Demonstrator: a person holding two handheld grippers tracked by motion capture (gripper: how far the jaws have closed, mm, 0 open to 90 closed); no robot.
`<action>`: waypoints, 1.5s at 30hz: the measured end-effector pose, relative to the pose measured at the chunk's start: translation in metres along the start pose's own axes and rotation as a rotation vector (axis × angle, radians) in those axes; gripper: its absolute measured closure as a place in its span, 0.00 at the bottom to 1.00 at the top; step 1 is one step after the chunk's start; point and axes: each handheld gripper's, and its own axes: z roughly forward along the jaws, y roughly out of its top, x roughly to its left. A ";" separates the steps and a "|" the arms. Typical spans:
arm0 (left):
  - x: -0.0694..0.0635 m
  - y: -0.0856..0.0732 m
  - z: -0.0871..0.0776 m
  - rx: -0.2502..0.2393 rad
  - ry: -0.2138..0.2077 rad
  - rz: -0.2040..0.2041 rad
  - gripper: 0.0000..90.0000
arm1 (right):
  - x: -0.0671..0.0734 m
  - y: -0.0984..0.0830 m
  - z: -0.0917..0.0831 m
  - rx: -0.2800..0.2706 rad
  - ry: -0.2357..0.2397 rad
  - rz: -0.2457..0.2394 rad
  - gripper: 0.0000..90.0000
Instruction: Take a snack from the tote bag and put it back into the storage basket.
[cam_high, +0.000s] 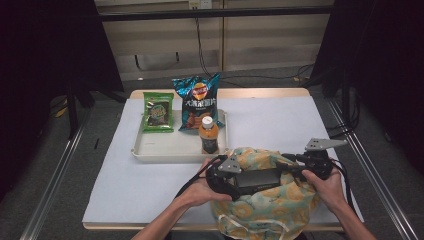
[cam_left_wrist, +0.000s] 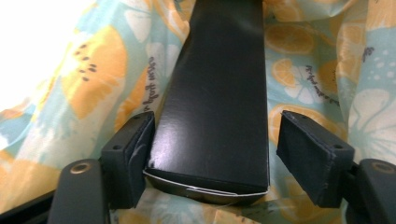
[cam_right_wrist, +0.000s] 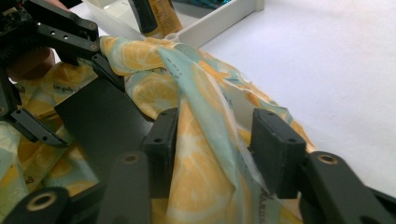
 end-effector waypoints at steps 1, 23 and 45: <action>0.000 0.000 0.001 0.011 -0.003 0.000 0.33 | 0.001 0.000 -0.001 0.001 0.001 0.003 0.53; -0.001 0.007 0.016 -0.013 -0.011 0.019 0.41 | 0.010 -0.020 -0.026 0.009 -0.031 0.012 0.67; -0.007 0.009 0.004 0.016 -0.032 0.005 0.48 | 0.012 -0.022 -0.031 -0.007 -0.050 0.007 0.81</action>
